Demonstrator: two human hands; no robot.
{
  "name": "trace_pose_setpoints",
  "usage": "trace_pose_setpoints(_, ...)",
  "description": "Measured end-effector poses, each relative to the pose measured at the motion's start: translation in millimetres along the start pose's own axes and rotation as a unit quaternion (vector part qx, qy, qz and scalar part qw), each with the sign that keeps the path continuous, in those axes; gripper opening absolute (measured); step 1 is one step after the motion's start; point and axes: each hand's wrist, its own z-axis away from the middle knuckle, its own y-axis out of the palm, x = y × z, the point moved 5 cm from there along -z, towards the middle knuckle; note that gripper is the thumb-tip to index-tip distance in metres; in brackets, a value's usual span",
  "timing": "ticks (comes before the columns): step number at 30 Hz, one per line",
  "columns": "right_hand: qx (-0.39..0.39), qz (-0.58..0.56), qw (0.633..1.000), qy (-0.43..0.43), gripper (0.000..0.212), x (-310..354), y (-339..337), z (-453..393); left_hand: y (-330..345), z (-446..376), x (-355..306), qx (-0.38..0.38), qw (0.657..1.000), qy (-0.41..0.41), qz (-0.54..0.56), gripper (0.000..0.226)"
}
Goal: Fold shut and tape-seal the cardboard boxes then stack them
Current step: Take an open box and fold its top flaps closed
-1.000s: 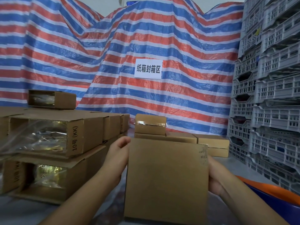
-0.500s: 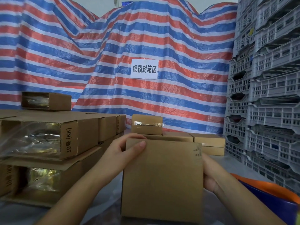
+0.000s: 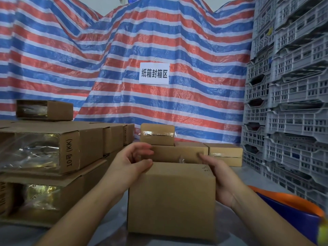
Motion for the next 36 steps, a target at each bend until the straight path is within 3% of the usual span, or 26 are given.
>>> trace_pose_setpoints(3,0.057,0.023,0.998,-0.006,0.045,3.3,3.5,1.4,0.0,-0.6,5.6,-0.010,1.000,-0.002,0.001,0.037)
trace_pose_setpoints(7,0.094,0.078,0.993,-0.003,0.038,4.0,1.6,3.8,-2.8,-0.8,11.3,-0.040,0.999,-0.012,0.018,0.060)
trace_pose_setpoints(11,0.095,0.073,0.993,-0.002,0.040,5.0,1.2,3.4,1.8,-1.0,17.6,0.011,0.990,-0.095,0.103,0.084)
trace_pose_setpoints(17,0.075,0.047,0.996,-0.031,0.048,6.6,2.9,3.5,3.8,-0.2,17.4,0.100,0.960,-0.157,0.211,0.065)
trace_pose_setpoints(23,0.083,0.064,0.992,-0.070,0.051,11.3,1.3,2.2,0.4,-1.5,20.9,0.078,0.967,-0.156,0.187,0.054)
trace_pose_setpoints(29,0.073,0.078,0.992,-0.074,0.038,10.7,-2.5,1.9,-1.2,0.7,23.0,0.055,0.971,-0.162,0.169,0.046)
trace_pose_setpoints(33,0.061,0.098,0.991,-0.069,0.031,9.4,-3.8,0.2,-3.1,-0.5,24.3,0.040,0.979,-0.167,0.114,0.033)
trace_pose_setpoints(36,0.057,0.138,0.986,-0.067,0.032,9.8,-4.8,-0.3,-4.8,-0.9,23.0,0.051,0.981,-0.167,0.079,0.035)
